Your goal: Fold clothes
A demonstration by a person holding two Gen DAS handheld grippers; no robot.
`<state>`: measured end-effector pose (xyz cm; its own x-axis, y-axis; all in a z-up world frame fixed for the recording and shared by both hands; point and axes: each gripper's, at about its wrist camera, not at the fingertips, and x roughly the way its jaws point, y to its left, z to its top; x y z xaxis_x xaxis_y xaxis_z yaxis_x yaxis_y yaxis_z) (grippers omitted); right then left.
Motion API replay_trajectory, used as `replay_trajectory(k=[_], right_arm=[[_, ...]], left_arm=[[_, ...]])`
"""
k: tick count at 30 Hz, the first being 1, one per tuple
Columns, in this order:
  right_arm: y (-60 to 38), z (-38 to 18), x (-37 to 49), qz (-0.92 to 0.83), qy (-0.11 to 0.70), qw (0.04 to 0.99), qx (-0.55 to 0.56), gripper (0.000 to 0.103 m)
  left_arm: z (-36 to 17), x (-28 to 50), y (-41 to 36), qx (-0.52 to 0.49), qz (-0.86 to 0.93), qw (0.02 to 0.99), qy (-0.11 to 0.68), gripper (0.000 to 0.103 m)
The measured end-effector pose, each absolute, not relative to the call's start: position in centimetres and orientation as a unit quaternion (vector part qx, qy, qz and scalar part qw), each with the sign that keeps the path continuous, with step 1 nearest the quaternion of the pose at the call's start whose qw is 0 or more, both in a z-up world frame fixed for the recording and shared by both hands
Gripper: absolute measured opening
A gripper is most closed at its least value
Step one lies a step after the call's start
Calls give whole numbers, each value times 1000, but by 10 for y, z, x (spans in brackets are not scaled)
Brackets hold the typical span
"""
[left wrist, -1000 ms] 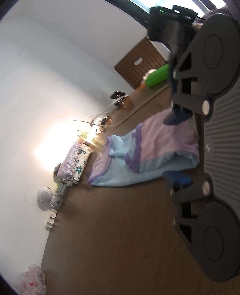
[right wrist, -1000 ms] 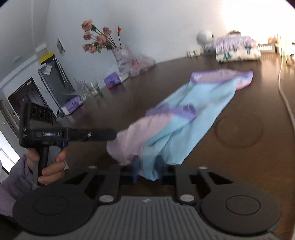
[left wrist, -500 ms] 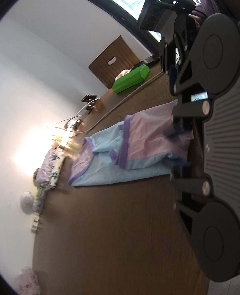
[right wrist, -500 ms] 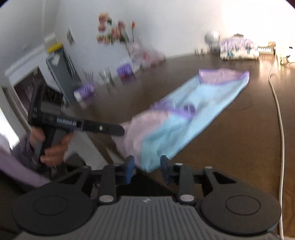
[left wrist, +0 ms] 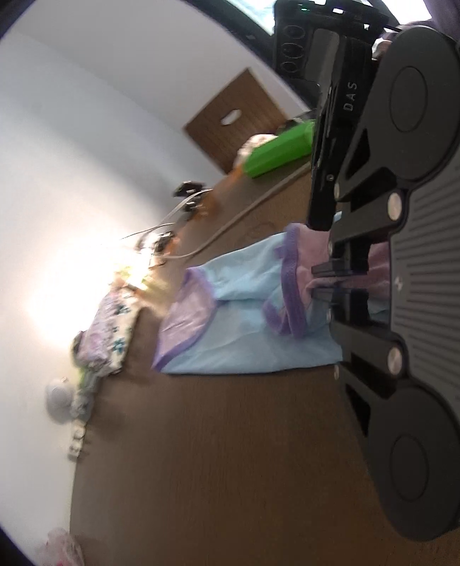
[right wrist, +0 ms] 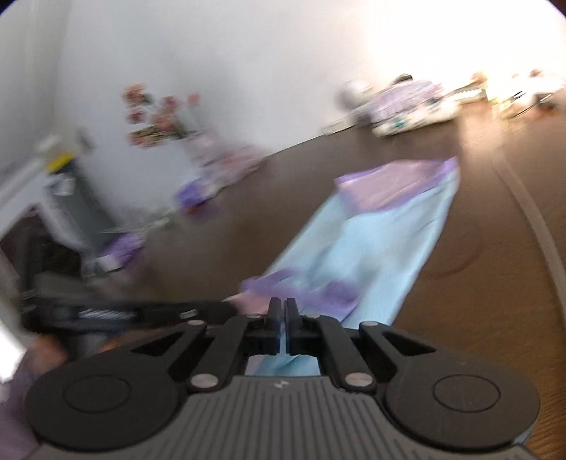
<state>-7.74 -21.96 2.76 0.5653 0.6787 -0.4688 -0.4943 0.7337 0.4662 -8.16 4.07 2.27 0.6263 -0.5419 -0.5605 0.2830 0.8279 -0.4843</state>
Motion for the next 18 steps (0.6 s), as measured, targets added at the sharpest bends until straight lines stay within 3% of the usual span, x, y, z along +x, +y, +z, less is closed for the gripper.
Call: replay_trajectory(k=[2,4,5,7,9,10,11,14,16,18], right_arm=[[-219,28,-76,331,341,871,126,8],[-224,28,-81,347,359,857,130,22],[-227,28,-85,352,365,852,131,41],[-227,24,-92,357,379,843,133,46],[-223,19,-93,363,386,836,140,42],[-221,20,-92,360,388,837,141,31],[-219,20,-91,357,389,837,141,2],[-224,27,-94,339,385,847,139,3],[-235,32,-98,326,387,851,142,3],[-243,31,-101,309,396,852,146,3]], left_arm=[[20,-81,42,-183,-225,886,361,4],[16,-81,43,-179,-218,886,368,4],[14,-81,43,-176,-214,886,371,4],[11,-83,45,-179,-218,886,369,4],[10,-84,46,-181,-222,886,365,4],[9,-84,45,-180,-223,885,366,5],[9,-83,45,-177,-221,886,367,5],[11,-85,42,-156,-213,893,364,6],[11,-86,41,-144,-209,896,364,13],[10,-87,42,-143,-207,897,363,11]])
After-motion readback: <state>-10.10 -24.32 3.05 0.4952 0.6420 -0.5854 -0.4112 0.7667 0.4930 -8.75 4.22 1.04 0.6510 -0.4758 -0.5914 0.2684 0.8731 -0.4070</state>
